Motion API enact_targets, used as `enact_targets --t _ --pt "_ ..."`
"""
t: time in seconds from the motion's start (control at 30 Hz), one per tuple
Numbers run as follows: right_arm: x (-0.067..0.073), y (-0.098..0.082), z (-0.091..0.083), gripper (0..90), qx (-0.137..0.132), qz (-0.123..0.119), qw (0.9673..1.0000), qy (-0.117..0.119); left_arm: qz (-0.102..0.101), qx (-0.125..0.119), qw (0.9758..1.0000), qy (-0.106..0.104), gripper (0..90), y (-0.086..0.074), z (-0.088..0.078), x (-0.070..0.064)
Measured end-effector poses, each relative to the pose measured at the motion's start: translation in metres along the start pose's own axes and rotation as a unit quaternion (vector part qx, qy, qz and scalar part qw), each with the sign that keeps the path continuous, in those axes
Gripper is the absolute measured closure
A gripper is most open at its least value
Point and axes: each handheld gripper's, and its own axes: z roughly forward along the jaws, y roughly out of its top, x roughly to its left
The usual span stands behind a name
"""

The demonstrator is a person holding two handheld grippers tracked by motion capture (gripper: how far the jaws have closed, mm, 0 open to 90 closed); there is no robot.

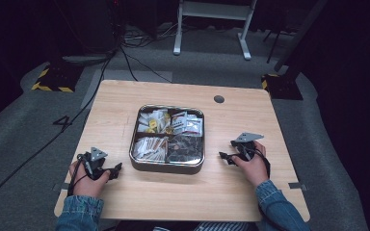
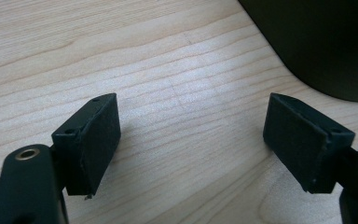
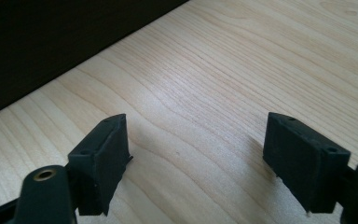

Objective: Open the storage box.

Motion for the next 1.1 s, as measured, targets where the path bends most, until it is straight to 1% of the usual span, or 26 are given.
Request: enact_targets --t 0.17,0.2,0.27,0.73,0.77,0.8,0.83,0.87,0.93,0.97,1.0,1.1 --pt "0.001 0.0 0.0 22.8 0.001 0.006 1.0 -0.005 0.0 0.001 1.0 0.0 19.3 0.0 0.0 0.0" --pt "0.003 0.001 -0.001 22.8 0.01 0.013 0.9998 -0.014 0.0 0.001 1.0 0.0 19.3 0.0 0.0 0.0" --pt "0.004 0.003 -0.002 22.8 0.019 0.018 0.9995 -0.018 0.001 0.0 1.0 0.0 19.3 0.0 0.0 0.0" --pt "0.004 0.003 -0.003 23.0 0.021 0.019 0.9994 -0.019 0.002 0.0 1.0 0.0 19.3 0.001 0.001 0.0" --pt "0.003 0.004 -0.004 25.8 0.027 0.019 0.9993 -0.018 0.002 0.0 1.0 0.001 19.3 0.001 0.001 0.0" --pt "0.003 0.005 -0.005 27.3 0.027 0.022 0.9993 -0.013 0.002 0.0 1.0 0.001 19.3 0.002 0.001 0.0" --pt "0.003 0.005 -0.005 27.3 0.027 0.022 0.9993 -0.013 0.002 0.0 1.0 0.001 19.3 0.002 0.001 0.0" --pt "0.002 0.006 -0.009 27.2 0.019 0.03 0.9994 -0.005 0.002 0.0 1.0 0.0 19.3 0.002 0.001 0.0" --pt "0.002 0.01 -0.014 27.3 0.016 0.031 0.9994 -0.005 0.002 0.0 1.0 0.0 19.3 0.002 0.002 0.0" --pt "0.002 0.01 -0.014 27.3 0.016 0.031 0.9994 -0.005 0.002 0.0 1.0 0.0 19.3 0.002 0.002 0.0" --pt "0.001 0.013 -0.021 28.6 0.017 0.035 0.9993 0.001 0.002 0.0 1.0 0.0 19.3 0.002 0.002 0.0" --pt "0.0 0.016 -0.027 29.5 0.008 0.041 0.9991 0.006 0.002 0.0 1.0 -0.001 19.3 0.002 0.002 0.0"
